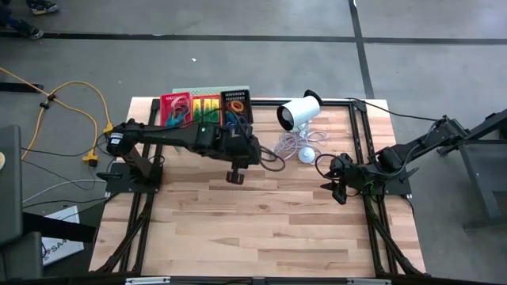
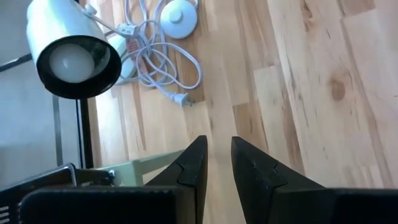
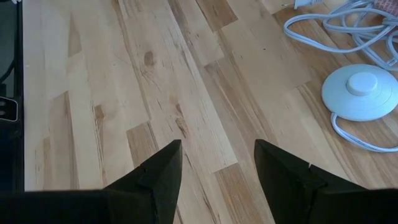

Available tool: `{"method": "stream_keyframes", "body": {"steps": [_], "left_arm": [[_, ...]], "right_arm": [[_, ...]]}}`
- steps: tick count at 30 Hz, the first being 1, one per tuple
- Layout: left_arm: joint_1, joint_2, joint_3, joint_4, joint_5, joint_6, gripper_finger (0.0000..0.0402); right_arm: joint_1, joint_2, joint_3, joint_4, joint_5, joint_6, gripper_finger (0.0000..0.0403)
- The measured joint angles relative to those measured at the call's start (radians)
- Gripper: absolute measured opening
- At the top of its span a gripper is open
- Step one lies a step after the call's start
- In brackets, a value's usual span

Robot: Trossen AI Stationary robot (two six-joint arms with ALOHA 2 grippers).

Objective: Pick & Place Office Desk Supplies
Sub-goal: Return to Home Position

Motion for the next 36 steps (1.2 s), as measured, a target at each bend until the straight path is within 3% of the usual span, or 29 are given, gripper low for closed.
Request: {"method": "stream_keyframes", "body": {"steps": [8, 20, 36], "left_arm": [[-0.017, 0.009, -0.020, 0.001, -0.020, -0.092, 0.0065], [-0.102, 0.012, -0.204, 0.082, -0.016, -0.211, 0.0065], [-0.202, 0.012, -0.219, 0.086, -0.022, -0.237, 0.0065]], "right_arm": [[0.000, 0.000, 0.000, 0.000, 0.000, 0.000, 0.0188], [0.000, 0.000, 0.000, 0.000, 0.000, 0.000, 0.0188], [0.000, 0.000, 0.000, 0.000, 0.000, 0.000, 0.0188]]}}
